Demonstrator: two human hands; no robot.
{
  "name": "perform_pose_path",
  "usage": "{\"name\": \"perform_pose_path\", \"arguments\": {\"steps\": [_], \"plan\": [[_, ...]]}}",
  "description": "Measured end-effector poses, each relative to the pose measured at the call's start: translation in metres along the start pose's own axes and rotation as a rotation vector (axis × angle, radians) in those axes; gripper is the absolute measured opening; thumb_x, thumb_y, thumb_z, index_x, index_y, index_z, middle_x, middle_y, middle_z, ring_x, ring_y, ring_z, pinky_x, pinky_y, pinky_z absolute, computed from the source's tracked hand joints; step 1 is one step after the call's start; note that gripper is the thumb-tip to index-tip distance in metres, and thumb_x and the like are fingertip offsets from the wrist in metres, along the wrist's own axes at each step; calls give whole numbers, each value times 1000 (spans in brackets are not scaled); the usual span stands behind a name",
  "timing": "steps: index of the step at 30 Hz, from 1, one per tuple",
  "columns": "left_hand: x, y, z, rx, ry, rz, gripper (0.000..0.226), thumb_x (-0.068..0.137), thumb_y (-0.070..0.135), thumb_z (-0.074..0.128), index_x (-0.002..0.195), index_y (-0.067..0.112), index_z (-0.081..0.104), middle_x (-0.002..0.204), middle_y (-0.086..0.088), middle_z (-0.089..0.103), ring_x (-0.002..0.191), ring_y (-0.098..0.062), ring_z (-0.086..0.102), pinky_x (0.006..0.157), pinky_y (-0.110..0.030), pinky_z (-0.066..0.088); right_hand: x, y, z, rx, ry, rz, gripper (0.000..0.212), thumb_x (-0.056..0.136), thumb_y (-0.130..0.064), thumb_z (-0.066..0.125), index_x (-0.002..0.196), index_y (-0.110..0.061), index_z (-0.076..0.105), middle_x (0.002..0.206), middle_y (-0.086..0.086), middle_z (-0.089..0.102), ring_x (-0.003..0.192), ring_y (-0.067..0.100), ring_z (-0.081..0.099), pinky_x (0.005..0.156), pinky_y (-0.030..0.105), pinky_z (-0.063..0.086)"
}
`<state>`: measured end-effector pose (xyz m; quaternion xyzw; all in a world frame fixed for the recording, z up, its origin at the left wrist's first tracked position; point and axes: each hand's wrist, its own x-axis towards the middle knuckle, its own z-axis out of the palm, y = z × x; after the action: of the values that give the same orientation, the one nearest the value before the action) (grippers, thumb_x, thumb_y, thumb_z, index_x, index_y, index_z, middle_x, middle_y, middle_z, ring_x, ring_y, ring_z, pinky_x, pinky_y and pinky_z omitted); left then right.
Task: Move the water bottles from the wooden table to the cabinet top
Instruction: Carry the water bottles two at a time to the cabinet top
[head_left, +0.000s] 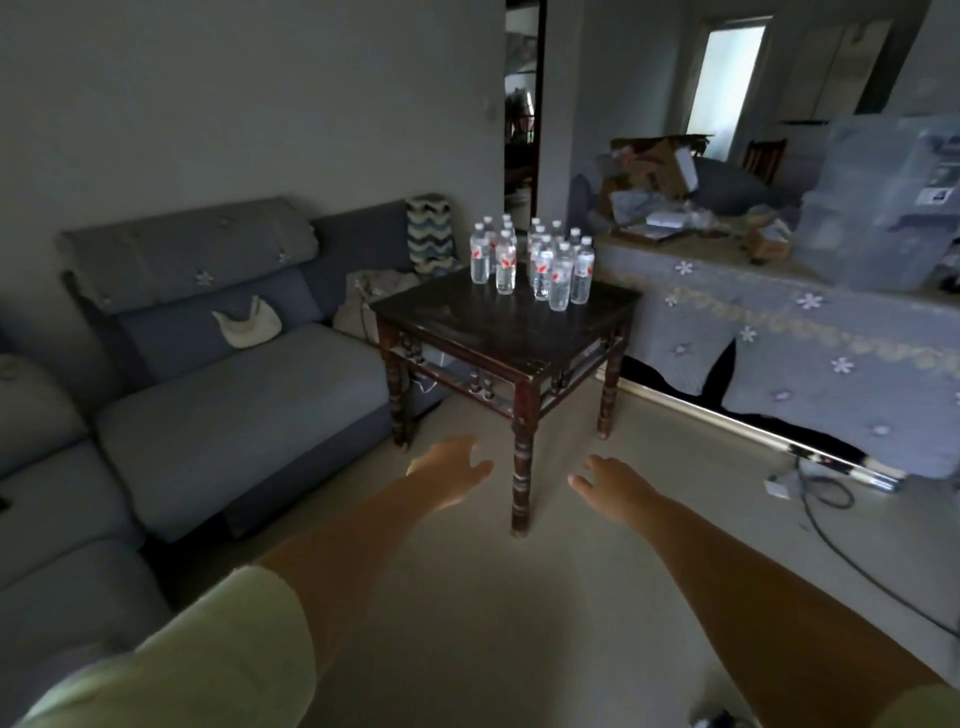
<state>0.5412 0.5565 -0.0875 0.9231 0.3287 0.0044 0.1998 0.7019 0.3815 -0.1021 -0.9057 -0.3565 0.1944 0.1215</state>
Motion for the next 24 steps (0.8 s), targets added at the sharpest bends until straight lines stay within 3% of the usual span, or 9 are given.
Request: {"name": "perform_pose_path", "arguments": {"steps": [6, 12, 17, 22, 24], "plan": [[58, -64, -60, 17, 25, 21, 50, 96, 41, 45, 139, 16, 41, 130, -13, 55, 116, -30, 54, 87, -38, 47, 60, -81, -1, 2, 25, -25, 48, 100, -41, 43, 133, -5, 47, 133, 20, 53, 124, 33, 51, 99, 35, 40], [102, -100, -67, -13, 16, 5, 47, 97, 40, 45, 136, 13, 44, 127, -15, 55, 112, -31, 55, 88, -41, 48, 116, -132, -4, -114, 24, -106, 42, 100, -42, 41, 129, -12, 50, 122, 13, 59, 111, 25, 58, 84, 31, 43], [162, -108, -65, 21, 18, 32, 47, 96, 40, 45, 135, 14, 44, 124, -15, 57, 110, -30, 56, 78, -34, 43, 170, -137, -13, -111, 30, -132, 36, 100, -36, 43, 126, -12, 51, 121, 13, 58, 112, 27, 57, 90, 34, 45], [243, -107, -65, -3, 26, 34, 44, 95, 42, 47, 131, 15, 48, 126, -13, 57, 111, -30, 56, 89, -40, 49, 244, -122, -27, -28, 39, -111, 40, 99, -36, 45, 121, -4, 55, 119, 18, 60, 110, 34, 57, 90, 38, 44], [276, -106, -69, -21, 24, 30, 44, 96, 43, 46, 129, 14, 49, 122, -11, 58, 105, -28, 57, 85, -37, 48, 278, -117, -39, -23, 46, -97, 40, 99, -38, 44, 118, -4, 54, 118, 18, 60, 108, 34, 57, 87, 37, 44]]}}
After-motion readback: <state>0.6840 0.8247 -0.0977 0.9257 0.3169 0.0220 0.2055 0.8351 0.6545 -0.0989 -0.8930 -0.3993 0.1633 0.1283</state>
